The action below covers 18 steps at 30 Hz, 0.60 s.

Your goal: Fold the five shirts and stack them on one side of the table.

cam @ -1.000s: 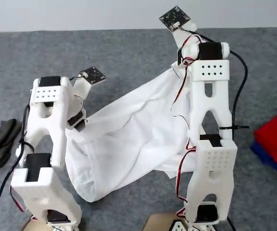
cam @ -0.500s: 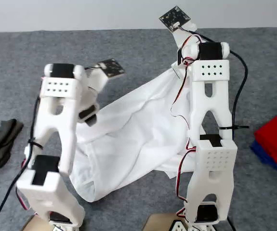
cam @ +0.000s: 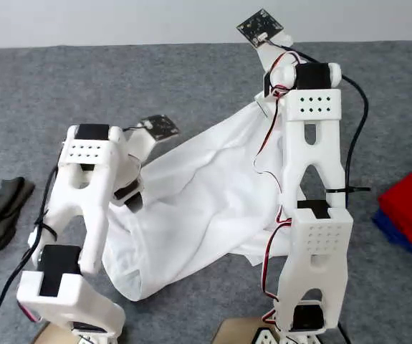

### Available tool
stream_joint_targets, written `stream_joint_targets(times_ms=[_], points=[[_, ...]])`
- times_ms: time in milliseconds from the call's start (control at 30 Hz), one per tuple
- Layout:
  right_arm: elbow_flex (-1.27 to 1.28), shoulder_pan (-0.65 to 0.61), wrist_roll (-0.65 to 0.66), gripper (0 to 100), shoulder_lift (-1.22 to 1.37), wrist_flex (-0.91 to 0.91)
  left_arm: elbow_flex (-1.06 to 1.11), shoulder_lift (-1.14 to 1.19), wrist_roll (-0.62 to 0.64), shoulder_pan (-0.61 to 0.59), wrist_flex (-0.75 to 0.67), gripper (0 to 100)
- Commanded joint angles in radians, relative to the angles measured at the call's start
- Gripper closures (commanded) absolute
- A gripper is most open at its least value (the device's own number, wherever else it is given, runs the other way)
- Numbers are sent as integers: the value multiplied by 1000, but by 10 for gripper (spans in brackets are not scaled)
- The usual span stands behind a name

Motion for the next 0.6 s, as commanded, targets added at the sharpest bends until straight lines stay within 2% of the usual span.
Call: stream_joint_targets(times_ms=[0,300,567], points=[[-51,-7,-11,989,-15,8,4,-44,9,-3,-41,797],[-51,-5,-11,989,-15,8,-2,135,9,-31,-117,801],[-51,-5,-11,989,-15,8,-2,187,9,-32,-181,801]])
